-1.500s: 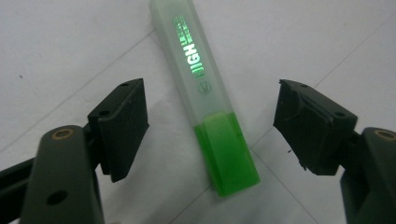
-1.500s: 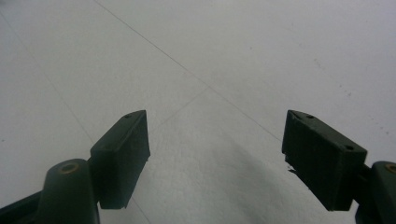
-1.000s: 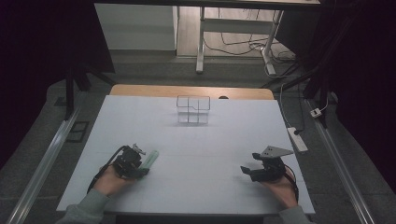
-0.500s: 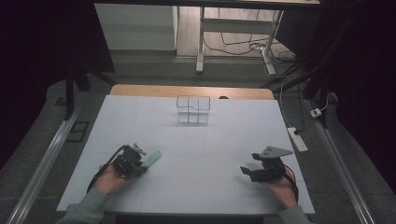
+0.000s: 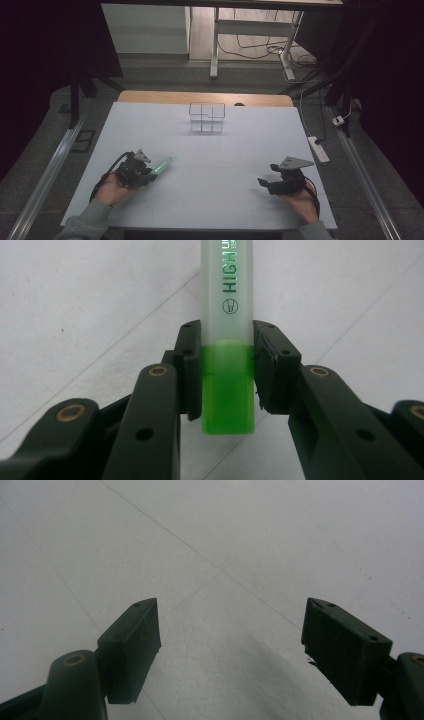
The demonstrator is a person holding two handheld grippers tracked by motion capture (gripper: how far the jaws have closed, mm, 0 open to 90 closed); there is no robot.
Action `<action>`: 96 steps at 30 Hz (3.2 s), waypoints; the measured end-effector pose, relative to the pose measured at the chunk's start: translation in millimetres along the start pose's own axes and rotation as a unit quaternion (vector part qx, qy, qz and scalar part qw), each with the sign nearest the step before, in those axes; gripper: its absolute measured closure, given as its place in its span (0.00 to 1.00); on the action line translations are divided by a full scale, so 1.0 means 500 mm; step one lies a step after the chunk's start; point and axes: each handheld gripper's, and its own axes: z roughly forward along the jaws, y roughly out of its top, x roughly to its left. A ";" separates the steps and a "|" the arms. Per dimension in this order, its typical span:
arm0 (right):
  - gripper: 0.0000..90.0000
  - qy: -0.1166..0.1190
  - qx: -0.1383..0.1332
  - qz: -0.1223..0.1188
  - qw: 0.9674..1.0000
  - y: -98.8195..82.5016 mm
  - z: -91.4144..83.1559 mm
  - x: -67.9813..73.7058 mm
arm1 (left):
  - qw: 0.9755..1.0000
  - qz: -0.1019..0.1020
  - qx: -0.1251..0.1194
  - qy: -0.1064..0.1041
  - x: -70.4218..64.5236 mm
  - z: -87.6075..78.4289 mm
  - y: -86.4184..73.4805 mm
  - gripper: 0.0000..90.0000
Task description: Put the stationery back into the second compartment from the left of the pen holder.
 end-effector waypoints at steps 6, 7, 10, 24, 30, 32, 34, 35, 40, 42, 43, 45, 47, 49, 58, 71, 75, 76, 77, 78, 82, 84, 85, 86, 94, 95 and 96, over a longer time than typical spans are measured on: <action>0.26 0.000 -0.002 -0.001 1.000 0.002 -0.001 0.001 | 1.000 0.017 -0.014 -0.012 -0.006 -0.009 0.007 0.74; 0.26 0.000 -0.002 -0.001 1.000 0.002 -0.001 0.001 | 1.000 0.022 -0.016 -0.013 -0.009 -0.009 0.008 0.74; 0.26 0.001 -0.005 -0.001 1.000 0.003 -0.001 0.002 | 0.999 0.035 -0.023 -0.018 -0.017 -0.012 0.014 0.74; 0.26 0.006 -0.011 -0.012 1.000 0.013 0.002 0.012 | 0.995 0.080 -0.040 -0.033 -0.047 -0.007 0.051 0.74; 0.26 0.008 -0.014 -0.016 1.000 0.019 0.004 0.014 | 0.993 0.100 -0.046 -0.039 -0.060 -0.003 0.068 0.74; 0.26 0.010 -0.013 -0.016 1.000 0.021 0.006 0.016 | 0.993 0.104 -0.046 -0.039 -0.063 -0.001 0.072 0.74; 0.26 0.009 -0.012 -0.019 1.000 0.022 0.007 0.017 | 0.993 0.106 -0.046 -0.040 -0.065 0.001 0.077 0.74; 0.26 0.010 -0.012 -0.019 1.000 0.023 0.007 0.018 | 0.992 0.108 -0.046 -0.041 -0.067 0.002 0.079 0.74; 0.26 0.012 -0.014 -0.023 1.000 0.030 0.013 0.023 | 0.991 0.118 -0.044 -0.045 -0.077 0.010 0.091 0.74; 0.26 0.016 -0.014 -0.026 0.999 0.034 0.016 0.027 | 0.990 0.127 -0.041 -0.045 -0.081 0.013 0.097 0.74; 0.25 0.019 -0.016 -0.027 0.999 0.036 0.018 0.030 | 0.990 0.129 -0.040 -0.046 -0.083 0.015 0.100 0.74; 0.25 0.020 -0.013 -0.032 0.999 0.040 0.020 0.034 | 0.989 0.135 -0.039 -0.048 -0.087 0.019 0.106 0.74; 0.25 0.023 -0.012 -0.035 0.999 0.044 0.024 0.038 | 0.988 0.142 -0.037 -0.050 -0.091 0.022 0.111 0.74; 0.25 0.026 -0.013 -0.038 0.999 0.048 0.028 0.042 | 0.987 0.144 -0.037 -0.052 -0.096 0.026 0.115 0.74; 0.25 0.035 -0.014 -0.047 0.998 0.059 0.040 0.052 | 0.983 0.171 -0.032 -0.059 -0.109 0.038 0.127 0.74; 0.25 0.042 -0.013 -0.058 0.997 0.074 0.046 0.062 | 0.976 0.202 -0.030 -0.073 -0.125 0.053 0.146 0.74; 0.25 0.042 -0.011 -0.064 0.997 0.078 0.051 0.069 | 0.974 0.213 -0.028 -0.076 -0.132 0.058 0.153 0.74; 0.25 0.042 -0.009 -0.068 0.997 0.079 0.052 0.070 | 0.973 0.215 -0.028 -0.077 -0.135 0.060 0.155 0.74; 0.25 0.044 -0.011 -0.068 0.997 0.080 0.054 0.072 | 0.972 0.219 -0.026 -0.078 -0.137 0.061 0.157 0.74; 0.25 0.045 -0.010 -0.069 0.997 0.082 0.055 0.075 | 0.972 0.219 -0.027 -0.078 -0.140 0.063 0.159 0.74; 0.25 0.049 -0.009 -0.079 0.996 0.090 0.059 0.083 | 0.969 0.231 -0.025 -0.079 -0.146 0.068 0.166 0.74; 0.25 0.051 -0.011 -0.084 0.995 0.094 0.060 0.087 | 0.969 0.233 -0.025 -0.082 -0.147 0.069 0.170 0.74; 0.25 0.052 -0.011 -0.086 0.995 0.096 0.061 0.089 | 0.968 0.235 -0.025 -0.083 -0.148 0.070 0.172 0.74; 0.25 0.053 -0.010 -0.089 0.995 0.097 0.062 0.091 | 0.968 0.236 -0.024 -0.083 -0.149 0.071 0.173 0.74; 0.26 0.067 0.001 -0.101 0.993 0.110 0.074 0.103 | 0.964 0.251 -0.020 -0.090 -0.161 0.083 0.187 0.74; 0.27 0.071 0.002 -0.102 0.992 0.112 0.076 0.105 | 0.963 0.253 -0.020 -0.090 -0.163 0.084 0.189 0.74; 0.27 0.074 0.005 -0.106 0.992 0.114 0.077 0.107 | 0.962 0.255 -0.019 -0.092 -0.165 0.086 0.191 0.74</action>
